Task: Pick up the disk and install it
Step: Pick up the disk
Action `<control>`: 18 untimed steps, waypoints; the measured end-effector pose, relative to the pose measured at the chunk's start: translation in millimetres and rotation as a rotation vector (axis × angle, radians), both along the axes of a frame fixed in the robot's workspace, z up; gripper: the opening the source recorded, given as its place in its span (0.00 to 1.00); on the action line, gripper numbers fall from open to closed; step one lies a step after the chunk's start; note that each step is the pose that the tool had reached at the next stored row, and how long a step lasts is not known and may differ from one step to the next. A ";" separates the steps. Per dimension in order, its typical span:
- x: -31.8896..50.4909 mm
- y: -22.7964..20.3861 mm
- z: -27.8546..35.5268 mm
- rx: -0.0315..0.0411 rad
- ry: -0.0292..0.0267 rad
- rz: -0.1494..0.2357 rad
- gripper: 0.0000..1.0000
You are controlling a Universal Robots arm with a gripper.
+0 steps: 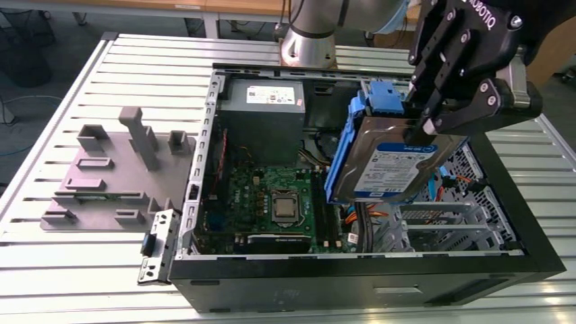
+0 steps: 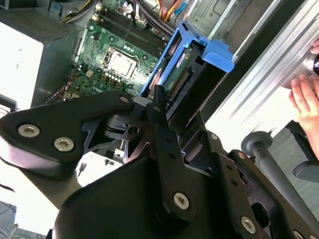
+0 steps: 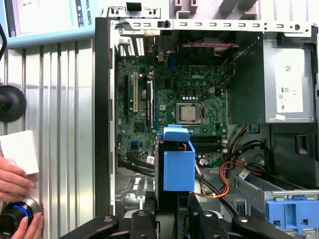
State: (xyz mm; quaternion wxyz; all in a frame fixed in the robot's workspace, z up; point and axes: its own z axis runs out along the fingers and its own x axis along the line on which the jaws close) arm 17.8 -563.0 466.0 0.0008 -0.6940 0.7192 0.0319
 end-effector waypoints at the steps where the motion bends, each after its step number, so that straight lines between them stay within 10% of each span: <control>1: 1.8 0.0 0.0 0.0000 0.0001 0.000 0.35; 18: 37.1 0.0 -0.1 0.0001 0.0034 0.000 0.35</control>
